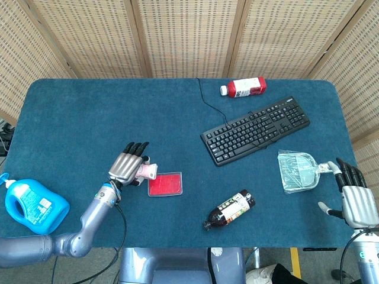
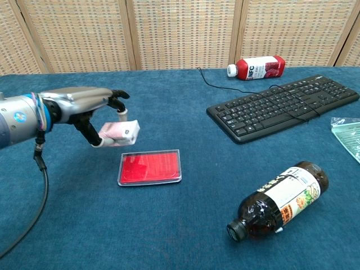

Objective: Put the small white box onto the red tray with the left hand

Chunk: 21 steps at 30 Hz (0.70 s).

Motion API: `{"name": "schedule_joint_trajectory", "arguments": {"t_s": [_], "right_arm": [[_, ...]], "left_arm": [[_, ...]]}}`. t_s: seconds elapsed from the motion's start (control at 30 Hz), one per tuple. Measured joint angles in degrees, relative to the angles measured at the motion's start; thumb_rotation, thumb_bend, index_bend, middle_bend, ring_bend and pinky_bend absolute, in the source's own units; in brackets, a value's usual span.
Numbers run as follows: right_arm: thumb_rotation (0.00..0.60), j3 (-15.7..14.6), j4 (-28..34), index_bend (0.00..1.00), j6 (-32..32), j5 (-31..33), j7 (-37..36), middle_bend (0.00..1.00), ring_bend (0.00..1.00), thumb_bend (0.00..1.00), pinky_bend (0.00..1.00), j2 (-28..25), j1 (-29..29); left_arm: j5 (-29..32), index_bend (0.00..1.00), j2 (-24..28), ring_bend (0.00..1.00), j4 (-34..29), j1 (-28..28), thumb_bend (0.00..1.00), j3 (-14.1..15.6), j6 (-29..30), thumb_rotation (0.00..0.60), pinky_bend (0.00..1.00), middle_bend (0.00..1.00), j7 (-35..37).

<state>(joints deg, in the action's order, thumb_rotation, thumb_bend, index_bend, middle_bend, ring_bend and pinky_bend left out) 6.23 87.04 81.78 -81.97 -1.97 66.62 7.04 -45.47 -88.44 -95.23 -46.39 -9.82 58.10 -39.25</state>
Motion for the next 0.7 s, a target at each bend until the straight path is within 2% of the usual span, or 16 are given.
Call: {"name": "schedule_joint_trajectory", "arguments": {"t_s": [0.3,0.5,0.7], "right_arm": [[0.600,-0.06,0.14,0.08,0.59,-0.75,-2.19,0.00,0.00,0.00,0.06,-0.85,-0.27],[0.600,-0.10,0.24,0.08,0.40,-0.88,-3.23,0.00,0.00,0.00,0.06,-1.25,-0.24],[0.600,-0.27,0.22,0.08,0.48,-1.21,-4.16,0.00,0.00,0.00,0.06,-1.70,-0.35]], "left_arm": [[11.08,0.67,-6.23,0.00,-3.79,-4.06,0.42,-0.10,7.66,0.600,0.00,0.00,-12.28],[17.53,0.66,-10.11,0.00,-2.94,-6.36,0.43,-1.40,9.96,0.600,0.00,0.00,-15.12],[18.42,0.65,-13.13,0.00,-0.52,-7.73,0.43,-2.16,10.69,0.600,0.00,0.00,-15.07]]}}
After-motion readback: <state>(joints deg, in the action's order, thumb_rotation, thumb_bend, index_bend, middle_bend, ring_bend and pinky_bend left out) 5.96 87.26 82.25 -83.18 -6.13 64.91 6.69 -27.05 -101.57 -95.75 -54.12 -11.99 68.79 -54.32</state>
